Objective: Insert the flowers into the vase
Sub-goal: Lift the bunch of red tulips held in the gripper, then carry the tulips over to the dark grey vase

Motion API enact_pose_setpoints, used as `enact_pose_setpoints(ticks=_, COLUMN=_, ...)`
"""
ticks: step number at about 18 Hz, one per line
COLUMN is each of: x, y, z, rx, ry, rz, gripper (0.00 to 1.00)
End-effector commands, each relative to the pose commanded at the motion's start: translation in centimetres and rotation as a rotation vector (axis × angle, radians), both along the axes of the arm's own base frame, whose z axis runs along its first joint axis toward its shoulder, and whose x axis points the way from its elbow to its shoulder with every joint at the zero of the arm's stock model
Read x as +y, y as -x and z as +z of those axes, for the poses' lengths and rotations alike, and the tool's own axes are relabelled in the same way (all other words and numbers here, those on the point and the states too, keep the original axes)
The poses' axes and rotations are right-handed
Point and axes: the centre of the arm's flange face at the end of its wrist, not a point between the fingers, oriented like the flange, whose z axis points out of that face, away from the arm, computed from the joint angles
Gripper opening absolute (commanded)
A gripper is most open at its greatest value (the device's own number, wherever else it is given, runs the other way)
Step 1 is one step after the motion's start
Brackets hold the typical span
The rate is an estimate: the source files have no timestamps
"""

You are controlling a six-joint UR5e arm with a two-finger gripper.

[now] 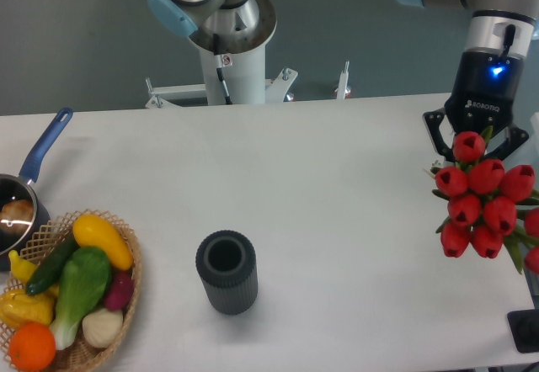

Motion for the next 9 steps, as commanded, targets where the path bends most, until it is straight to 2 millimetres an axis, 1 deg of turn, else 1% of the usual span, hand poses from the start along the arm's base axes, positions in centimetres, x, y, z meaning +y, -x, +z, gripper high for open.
enact_pose_setpoints(ticks=2, x=1.2, y=-0.8, z=-0.1, rx=-0.004, ry=0.0, rz=-0.02, gripper=0.17)
enact_pose_setpoints(ticks=6, x=2.9, y=-1.8, z=0.1, rx=-0.007, ry=-0.01, rz=-0.051, gripper=0.17)
enact_pose_setpoints(ticks=8, x=4.2, y=-2.4, z=-0.2, rx=-0.012, ry=-0.017, rz=-0.077, gripper=0.17)
enact_pose_setpoints(ticks=9, x=5.1, y=-3.0, z=-0.4, rx=-0.006, ry=-0.019, rz=-0.093, gripper=0.17)
